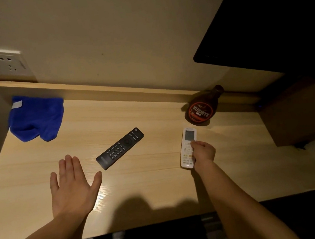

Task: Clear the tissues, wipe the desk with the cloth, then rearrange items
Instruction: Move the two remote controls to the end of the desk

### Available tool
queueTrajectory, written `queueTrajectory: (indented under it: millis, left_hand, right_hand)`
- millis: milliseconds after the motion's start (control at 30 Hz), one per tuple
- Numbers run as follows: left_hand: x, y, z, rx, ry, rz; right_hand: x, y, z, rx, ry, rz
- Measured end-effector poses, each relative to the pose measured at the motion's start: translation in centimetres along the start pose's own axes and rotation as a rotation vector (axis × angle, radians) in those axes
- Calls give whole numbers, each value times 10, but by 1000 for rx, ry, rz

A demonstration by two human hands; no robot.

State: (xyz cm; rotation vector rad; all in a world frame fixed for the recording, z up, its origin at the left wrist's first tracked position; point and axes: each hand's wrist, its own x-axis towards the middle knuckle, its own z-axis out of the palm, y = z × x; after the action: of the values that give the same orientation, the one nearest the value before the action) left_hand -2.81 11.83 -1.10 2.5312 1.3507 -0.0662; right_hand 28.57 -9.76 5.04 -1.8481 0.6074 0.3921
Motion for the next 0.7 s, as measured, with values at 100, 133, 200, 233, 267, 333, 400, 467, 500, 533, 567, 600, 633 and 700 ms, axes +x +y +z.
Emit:
queueTrajectory:
  millis: [100, 133, 200, 233, 267, 333, 400, 467, 500, 533, 567, 600, 633, 700]
  left_hand:
    - [0, -1, 0, 3, 13, 6]
    - [0, -1, 0, 6, 16, 5]
    - [0, 0, 0, 12, 12, 5]
    - [0, 0, 0, 17, 7, 4]
    - [0, 0, 0, 21, 1, 3]
    - [0, 0, -1, 23, -5, 1]
    - [0, 0, -1, 21, -7, -1]
    - [0, 0, -1, 17, -2, 0]
    - [0, 0, -1, 14, 2, 1]
    - [0, 0, -1, 15, 3, 2]
    - [0, 0, 0, 17, 3, 2]
    - [0, 0, 0, 20, 2, 1]
    - [0, 0, 0, 18, 2, 0]
    - [0, -1, 0, 11, 4, -3]
  right_hand:
    - [16, -12, 1, 0, -3, -4]
    - [20, -13, 2, -4, -8, -1]
    - [26, -15, 6, -31, -12, 6]
    - [27, -17, 8, -46, -11, 6]
    - [29, -18, 10, -55, -7, 5]
    - [32, -21, 14, -74, 13, 3]
    - [34, -23, 16, -91, 31, -1]
    - [36, -24, 17, -102, 40, -1]
    - [37, -24, 17, -114, 50, -12]
    - [37, -25, 17, -140, 60, -32]
    - [38, -26, 17, -171, 69, -59]
    - [39, -26, 17, -202, 76, -84]
    - [41, -26, 16, -223, 81, -104]
    - [43, -27, 14, -256, 84, -124]
